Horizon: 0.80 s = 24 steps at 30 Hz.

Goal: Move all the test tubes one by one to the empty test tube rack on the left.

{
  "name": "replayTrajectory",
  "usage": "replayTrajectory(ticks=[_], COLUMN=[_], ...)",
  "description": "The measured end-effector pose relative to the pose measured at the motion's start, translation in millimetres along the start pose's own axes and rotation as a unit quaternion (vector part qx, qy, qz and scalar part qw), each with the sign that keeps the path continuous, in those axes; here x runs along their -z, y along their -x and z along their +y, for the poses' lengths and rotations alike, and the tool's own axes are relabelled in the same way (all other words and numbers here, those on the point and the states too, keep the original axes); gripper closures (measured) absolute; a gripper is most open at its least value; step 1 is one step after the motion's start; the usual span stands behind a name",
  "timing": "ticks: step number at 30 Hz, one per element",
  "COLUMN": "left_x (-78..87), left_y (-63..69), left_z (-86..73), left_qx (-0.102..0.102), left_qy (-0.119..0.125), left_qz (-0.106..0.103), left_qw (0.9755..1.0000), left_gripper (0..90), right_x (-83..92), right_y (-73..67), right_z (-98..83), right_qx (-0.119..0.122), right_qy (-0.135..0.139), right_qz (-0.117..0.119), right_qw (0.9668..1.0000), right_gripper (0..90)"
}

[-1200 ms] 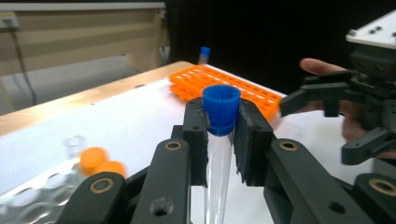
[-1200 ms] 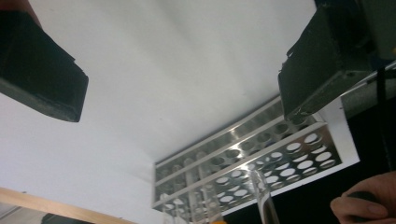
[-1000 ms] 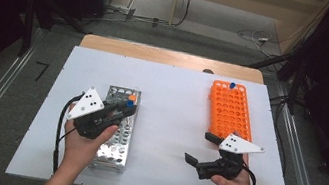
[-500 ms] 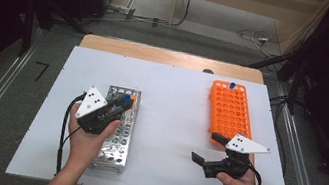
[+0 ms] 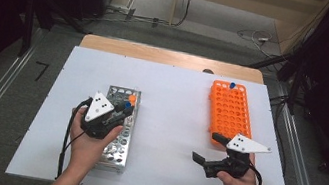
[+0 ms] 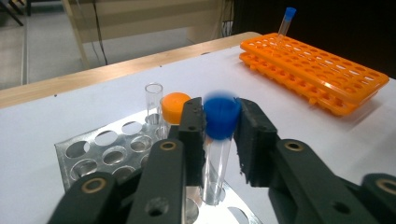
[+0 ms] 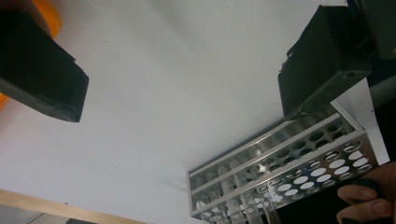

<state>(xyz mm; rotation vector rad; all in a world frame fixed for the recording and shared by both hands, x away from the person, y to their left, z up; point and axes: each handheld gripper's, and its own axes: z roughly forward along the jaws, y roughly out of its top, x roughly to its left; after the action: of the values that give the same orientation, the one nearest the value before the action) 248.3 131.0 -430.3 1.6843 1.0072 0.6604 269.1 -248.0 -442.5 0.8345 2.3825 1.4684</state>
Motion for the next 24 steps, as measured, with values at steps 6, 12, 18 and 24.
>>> replayTrajectory(ticks=[6, 12, 18, 24], left_x=[3.2, 11.0, 22.8, 30.8], left_y=[0.4, -5.2, -6.6, -4.7], left_z=[1.8, 2.8, 4.6, 0.5], left_qx=[0.016, 0.044, 0.050, 0.046], left_qy=[0.001, 0.016, 0.032, 0.033], left_qz=[-0.028, -0.057, -0.083, -0.107], left_qw=[0.9995, 0.9973, 0.9948, 0.9927], left_gripper=[48.7, 18.2, 4.3, 0.0], right_x=[1.1, 0.4, 2.6, 3.8], right_y=[1.6, 6.1, 13.7, 30.8], right_z=[0.4, 2.1, 6.4, 12.4], right_qx=[-0.001, -0.008, -0.018, -0.030], right_qy=[0.004, 0.009, 0.018, 0.030], right_qz=[-0.002, -0.014, -0.033, -0.064], right_qw=[1.0000, 0.9998, 0.9991, 0.9970], right_gripper=[0.3, 0.3, 0.3, 0.6])
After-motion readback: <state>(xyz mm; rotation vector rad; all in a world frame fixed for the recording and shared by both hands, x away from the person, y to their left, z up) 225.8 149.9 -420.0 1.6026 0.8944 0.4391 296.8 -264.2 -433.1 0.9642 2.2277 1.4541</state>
